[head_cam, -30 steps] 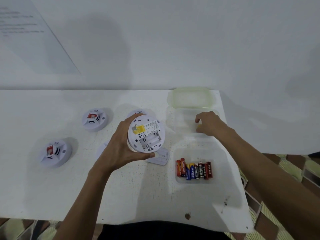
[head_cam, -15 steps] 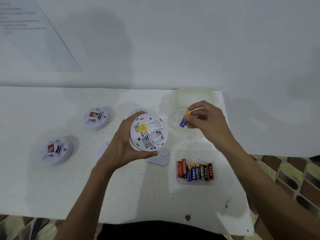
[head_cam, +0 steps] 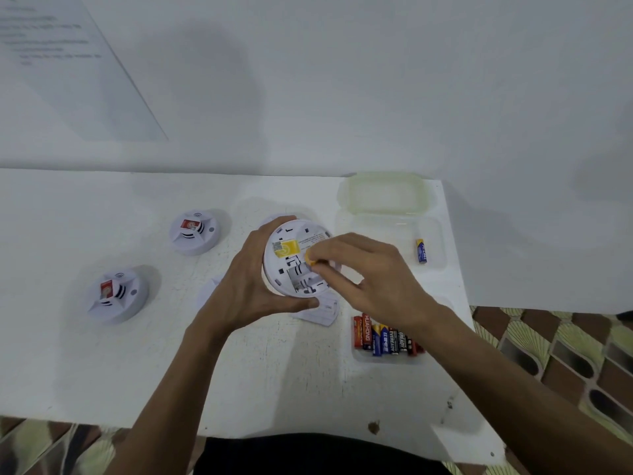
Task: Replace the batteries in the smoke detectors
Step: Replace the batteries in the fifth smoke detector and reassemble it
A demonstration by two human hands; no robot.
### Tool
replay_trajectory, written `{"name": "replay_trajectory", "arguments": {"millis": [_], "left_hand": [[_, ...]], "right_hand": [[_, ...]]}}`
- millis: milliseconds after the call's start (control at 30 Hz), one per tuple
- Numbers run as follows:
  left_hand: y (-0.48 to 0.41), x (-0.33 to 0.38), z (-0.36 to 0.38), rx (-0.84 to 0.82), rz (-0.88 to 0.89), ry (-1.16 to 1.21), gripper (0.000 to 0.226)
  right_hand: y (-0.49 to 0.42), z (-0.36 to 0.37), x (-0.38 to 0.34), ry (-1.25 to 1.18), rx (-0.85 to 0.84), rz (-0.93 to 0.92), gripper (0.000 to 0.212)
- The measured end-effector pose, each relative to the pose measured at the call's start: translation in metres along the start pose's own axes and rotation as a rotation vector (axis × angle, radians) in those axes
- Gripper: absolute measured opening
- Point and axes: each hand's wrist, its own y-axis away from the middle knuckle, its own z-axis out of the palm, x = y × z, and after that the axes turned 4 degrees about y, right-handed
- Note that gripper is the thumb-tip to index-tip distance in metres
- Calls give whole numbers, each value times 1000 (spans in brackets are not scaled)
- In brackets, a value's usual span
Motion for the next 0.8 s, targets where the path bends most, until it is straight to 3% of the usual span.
{"name": "replay_trajectory", "arguments": {"millis": [133,233,400,567,667,800], "left_hand": [[2,-1,-1,-57,-64,39,82],[-1,-1,-2,-56,-130,150,99],[3,17,-7,-87,-78,161,83],[3,20,-8,-69,-34,134,83],[2,21,-6,-57,-20,116,85],[-1,20,-5,-18,-12,120,85]], "right_hand": [[-7,-2,8,113,-64,-167,18],[-13,-9,11,114,-142,-217,20],[-20,-17,14,164,-278,-240,22],[-25,-25,17,212,-323,-290,24],[-23,-26,17,142,-285,-244,23],[-22,-35,22,-63,-84,-29,26]]}}
